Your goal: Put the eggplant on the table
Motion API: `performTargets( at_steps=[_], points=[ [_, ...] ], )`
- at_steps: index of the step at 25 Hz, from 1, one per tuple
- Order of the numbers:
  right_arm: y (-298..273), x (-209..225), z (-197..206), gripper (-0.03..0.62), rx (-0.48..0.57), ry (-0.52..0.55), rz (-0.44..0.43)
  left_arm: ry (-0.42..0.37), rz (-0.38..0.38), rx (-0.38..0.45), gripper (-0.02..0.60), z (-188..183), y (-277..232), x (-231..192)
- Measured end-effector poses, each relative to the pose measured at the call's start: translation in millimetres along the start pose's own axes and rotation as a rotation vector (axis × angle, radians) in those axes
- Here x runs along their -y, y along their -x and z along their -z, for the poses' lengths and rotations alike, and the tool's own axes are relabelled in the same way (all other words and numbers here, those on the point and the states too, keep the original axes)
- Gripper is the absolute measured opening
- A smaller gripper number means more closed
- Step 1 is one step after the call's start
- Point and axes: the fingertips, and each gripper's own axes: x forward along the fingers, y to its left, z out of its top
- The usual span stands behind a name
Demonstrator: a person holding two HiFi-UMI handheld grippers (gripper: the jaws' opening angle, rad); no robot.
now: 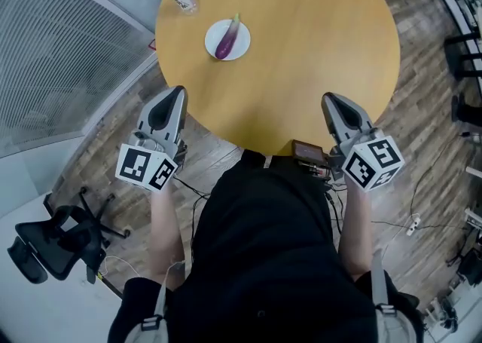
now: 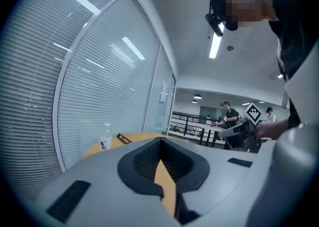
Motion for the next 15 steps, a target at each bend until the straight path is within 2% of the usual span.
performTargets(
  at_steps=[3, 6, 11, 15],
  points=[
    [-9, -16, 0, 0.018, 0.001, 0.018, -0.041, 0.059, 0.041, 0.053, 0.011, -9, 7, 16],
    [-19, -34, -3, 0.018, 0.012, 0.034, -0.085, 0.095, 0.104, 0.073, 0.011, -9, 9, 40],
    [-24, -64, -9, 0.018, 0.02, 0.083, -0.191, 0.113, 0.187, 0.058, 0.011, -1, 7, 74],
    [-20, -68, -5, 0.018, 0.009, 0.103, -0.232, 0.104, 0.224, 0.045, 0.011, 4, 4, 91]
  ],
)
